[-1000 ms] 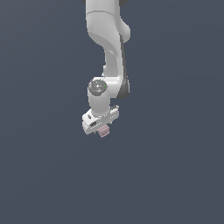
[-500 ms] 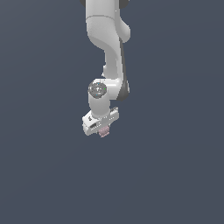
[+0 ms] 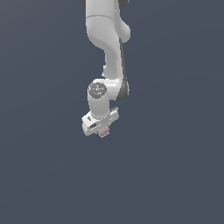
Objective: Pick up the object and move it to a goal position.
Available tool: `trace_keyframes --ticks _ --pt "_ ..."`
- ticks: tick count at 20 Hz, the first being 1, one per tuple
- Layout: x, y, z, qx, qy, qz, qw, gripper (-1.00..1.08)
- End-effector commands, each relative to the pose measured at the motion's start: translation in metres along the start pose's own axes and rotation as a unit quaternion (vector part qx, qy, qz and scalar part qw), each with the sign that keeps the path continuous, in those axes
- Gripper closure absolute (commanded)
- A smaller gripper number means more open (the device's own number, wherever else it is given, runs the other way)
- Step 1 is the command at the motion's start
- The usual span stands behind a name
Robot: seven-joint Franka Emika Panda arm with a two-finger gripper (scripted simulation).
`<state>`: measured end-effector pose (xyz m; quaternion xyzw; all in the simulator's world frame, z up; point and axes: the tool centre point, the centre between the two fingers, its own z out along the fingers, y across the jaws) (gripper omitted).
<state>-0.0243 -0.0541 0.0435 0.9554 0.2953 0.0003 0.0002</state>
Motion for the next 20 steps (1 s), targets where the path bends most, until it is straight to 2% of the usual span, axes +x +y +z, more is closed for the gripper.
trace_keyframes --ticks 1,7,20 --pt "0.000 0.005 -0.002 0.000 0.000 0.000 1.0000 1.08" --pt "0.003 0.029 -0.014 0.000 0.000 0.000 1.0000 1.08" --pt "0.014 0.108 -0.051 0.000 0.000 0.000 1.0000 1.08"
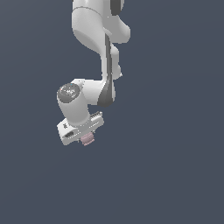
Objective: Pick up the object and move it to a goal position.
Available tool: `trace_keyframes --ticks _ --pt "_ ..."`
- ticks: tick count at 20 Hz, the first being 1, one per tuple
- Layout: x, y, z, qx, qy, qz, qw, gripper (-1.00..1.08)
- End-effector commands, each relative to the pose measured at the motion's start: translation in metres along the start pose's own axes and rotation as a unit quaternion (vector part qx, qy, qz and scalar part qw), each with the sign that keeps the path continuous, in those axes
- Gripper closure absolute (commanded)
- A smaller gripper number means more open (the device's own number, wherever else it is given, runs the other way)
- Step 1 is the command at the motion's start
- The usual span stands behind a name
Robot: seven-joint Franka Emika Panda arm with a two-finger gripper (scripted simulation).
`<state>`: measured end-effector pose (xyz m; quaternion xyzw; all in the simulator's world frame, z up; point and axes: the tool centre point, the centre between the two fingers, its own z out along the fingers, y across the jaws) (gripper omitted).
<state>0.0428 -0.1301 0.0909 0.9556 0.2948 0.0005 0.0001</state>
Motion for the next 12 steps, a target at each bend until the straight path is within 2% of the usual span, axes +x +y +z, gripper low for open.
trace_keyframes --ticks 1,12 --pt "0.002 0.011 -0.005 0.000 0.000 -0.001 1.0000 1.08" --pt "0.006 0.031 -0.014 0.000 0.000 -0.001 1.0000 1.08"
